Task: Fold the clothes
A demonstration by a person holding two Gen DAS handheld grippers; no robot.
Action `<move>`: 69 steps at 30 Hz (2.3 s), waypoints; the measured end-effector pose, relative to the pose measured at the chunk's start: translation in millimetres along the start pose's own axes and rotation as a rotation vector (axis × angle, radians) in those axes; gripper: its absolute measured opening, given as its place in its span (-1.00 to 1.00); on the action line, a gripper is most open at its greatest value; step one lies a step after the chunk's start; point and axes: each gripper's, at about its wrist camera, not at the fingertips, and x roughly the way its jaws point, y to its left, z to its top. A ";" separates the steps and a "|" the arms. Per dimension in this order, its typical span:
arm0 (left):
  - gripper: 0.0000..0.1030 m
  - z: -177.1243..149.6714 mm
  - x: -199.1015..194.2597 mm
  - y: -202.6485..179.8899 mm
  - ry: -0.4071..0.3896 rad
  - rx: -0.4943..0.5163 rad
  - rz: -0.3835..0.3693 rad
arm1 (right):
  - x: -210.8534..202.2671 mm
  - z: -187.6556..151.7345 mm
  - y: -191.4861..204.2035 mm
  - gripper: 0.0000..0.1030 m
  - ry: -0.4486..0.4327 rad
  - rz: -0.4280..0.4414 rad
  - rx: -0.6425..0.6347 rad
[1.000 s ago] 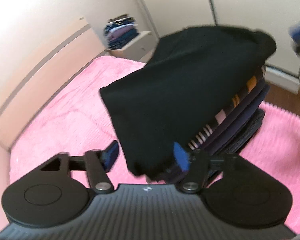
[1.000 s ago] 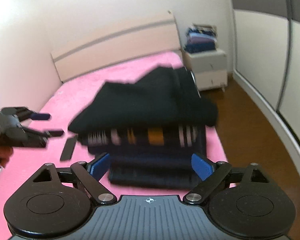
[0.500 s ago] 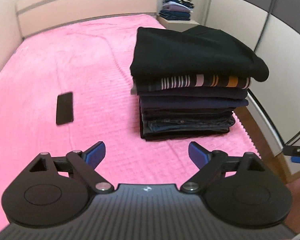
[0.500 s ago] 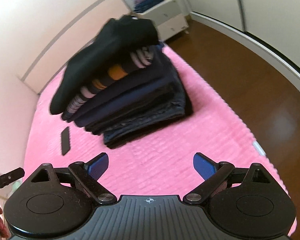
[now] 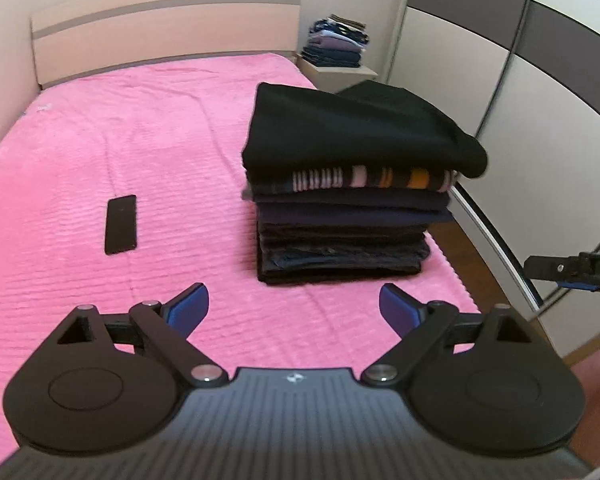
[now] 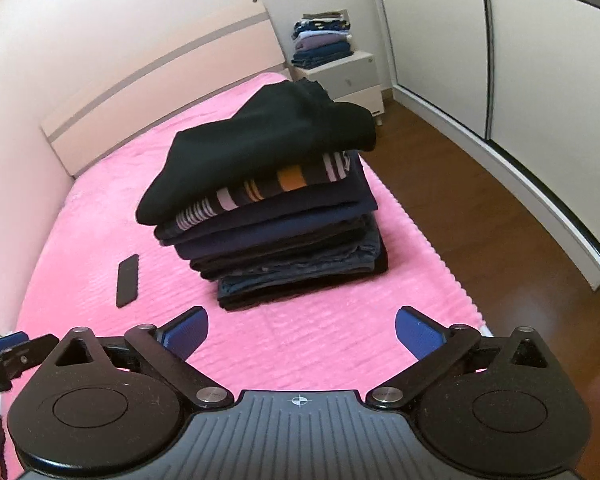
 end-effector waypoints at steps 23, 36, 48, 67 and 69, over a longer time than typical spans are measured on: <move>0.76 -15.7 -29.2 -5.9 -0.021 0.040 -0.053 | -42.2 -11.2 54.2 0.99 0.010 0.010 -0.105; 0.77 -7.4 -24.8 -24.0 -0.001 0.031 -0.020 | -36.4 -2.5 37.7 0.99 0.024 0.033 -0.103; 0.97 -14.6 -21.1 -41.9 0.006 0.067 0.007 | -36.9 -5.6 32.3 0.99 0.021 0.025 -0.098; 0.97 -16.4 -14.9 -45.4 0.011 0.068 -0.002 | -36.2 -5.9 41.8 0.99 -0.006 -0.007 -0.138; 0.98 -17.1 -14.7 -46.2 0.008 0.072 0.002 | -35.7 -5.5 42.6 0.99 -0.006 -0.007 -0.142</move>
